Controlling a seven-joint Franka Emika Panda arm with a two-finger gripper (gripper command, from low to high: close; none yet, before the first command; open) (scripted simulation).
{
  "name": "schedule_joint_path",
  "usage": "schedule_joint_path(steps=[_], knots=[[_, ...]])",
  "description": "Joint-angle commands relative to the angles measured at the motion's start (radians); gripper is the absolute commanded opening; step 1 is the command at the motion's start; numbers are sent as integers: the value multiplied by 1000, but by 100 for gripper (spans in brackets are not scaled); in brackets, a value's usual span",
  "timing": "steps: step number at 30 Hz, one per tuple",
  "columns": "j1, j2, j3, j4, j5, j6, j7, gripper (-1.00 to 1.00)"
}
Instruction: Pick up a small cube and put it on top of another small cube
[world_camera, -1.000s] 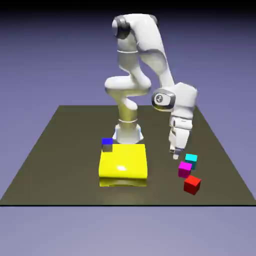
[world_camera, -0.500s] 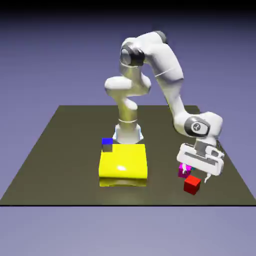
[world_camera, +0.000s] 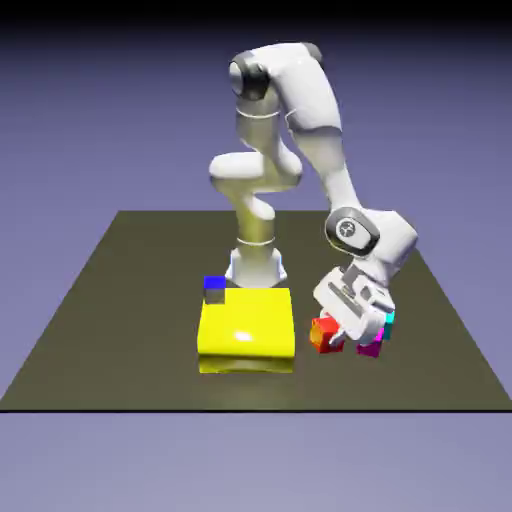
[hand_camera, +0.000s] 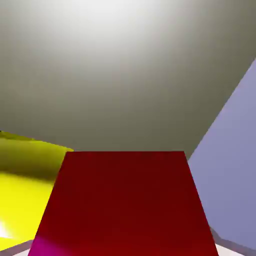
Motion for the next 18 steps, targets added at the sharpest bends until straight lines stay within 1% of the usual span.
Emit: schedule_joint_path(steps=[1, 14, 15, 18], knots=[[-6, -34, -36, -15, 41, -25, 30, -100], [-80, -469, -494, -215, 604, -352, 396, -100], [-80, -469, -494, -215, 604, -352, 396, -100], [-92, -423, -510, -299, 584, -222, 403, -100]])
